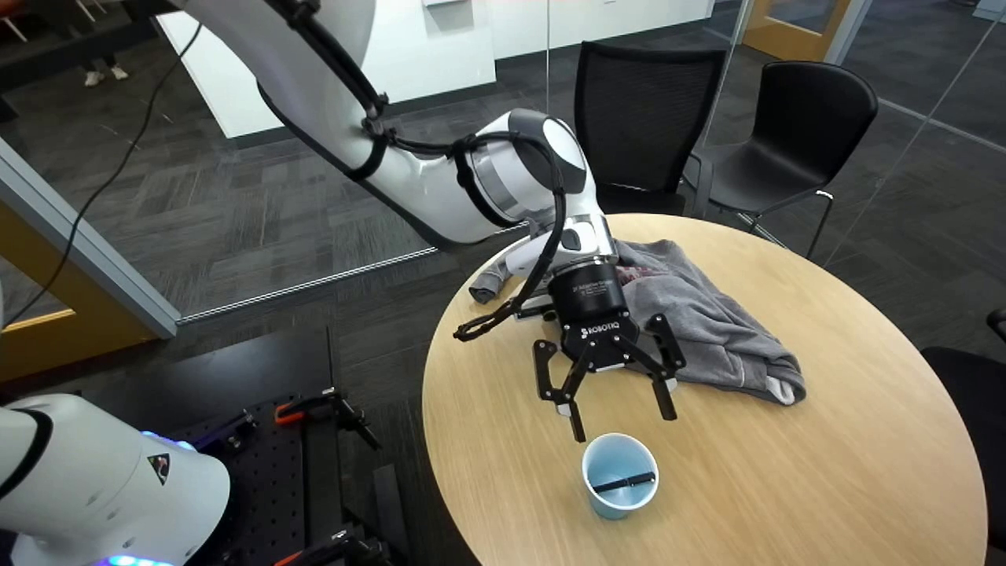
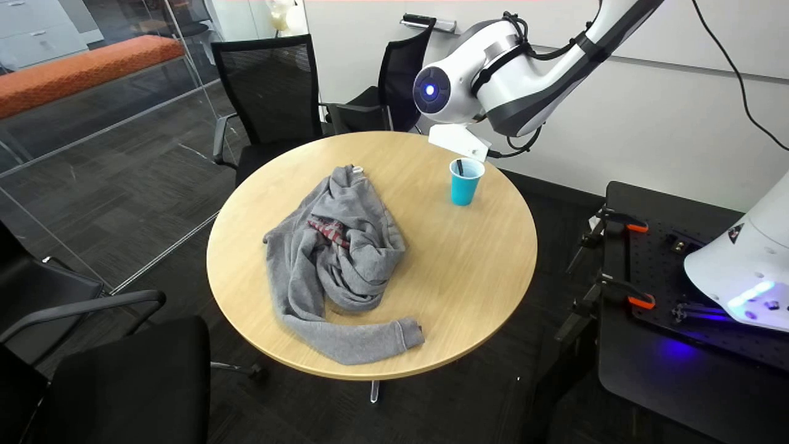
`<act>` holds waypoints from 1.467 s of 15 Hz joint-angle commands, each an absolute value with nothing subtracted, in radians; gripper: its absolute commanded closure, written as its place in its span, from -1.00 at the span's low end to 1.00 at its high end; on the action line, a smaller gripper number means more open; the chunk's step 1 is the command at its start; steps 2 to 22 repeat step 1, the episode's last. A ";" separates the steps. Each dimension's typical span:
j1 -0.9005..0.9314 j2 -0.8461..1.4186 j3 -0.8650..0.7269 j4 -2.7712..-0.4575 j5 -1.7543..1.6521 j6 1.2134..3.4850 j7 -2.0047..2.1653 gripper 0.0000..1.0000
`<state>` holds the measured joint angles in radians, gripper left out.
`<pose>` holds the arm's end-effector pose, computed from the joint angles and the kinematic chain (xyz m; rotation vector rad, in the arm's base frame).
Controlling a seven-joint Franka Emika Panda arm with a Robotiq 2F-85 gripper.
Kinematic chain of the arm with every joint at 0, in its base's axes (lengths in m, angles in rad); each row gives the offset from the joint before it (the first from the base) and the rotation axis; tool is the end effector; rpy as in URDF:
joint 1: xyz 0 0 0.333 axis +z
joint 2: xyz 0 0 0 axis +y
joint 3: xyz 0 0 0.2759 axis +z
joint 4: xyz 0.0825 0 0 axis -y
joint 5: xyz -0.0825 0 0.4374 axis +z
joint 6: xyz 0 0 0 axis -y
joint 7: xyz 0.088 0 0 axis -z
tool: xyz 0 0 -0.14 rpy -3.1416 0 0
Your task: Put the pen in the cup
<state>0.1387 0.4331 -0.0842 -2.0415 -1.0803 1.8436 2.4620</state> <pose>0.5665 -0.0701 0.1319 1.4069 -1.6535 0.8613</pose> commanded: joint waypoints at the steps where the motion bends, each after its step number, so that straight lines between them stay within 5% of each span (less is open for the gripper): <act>1: 0.111 0.433 -0.053 -2.039 -1.088 1.833 2.465 -1.00; 22: 0.111 0.433 -0.053 -2.039 -1.088 1.833 2.465 -1.00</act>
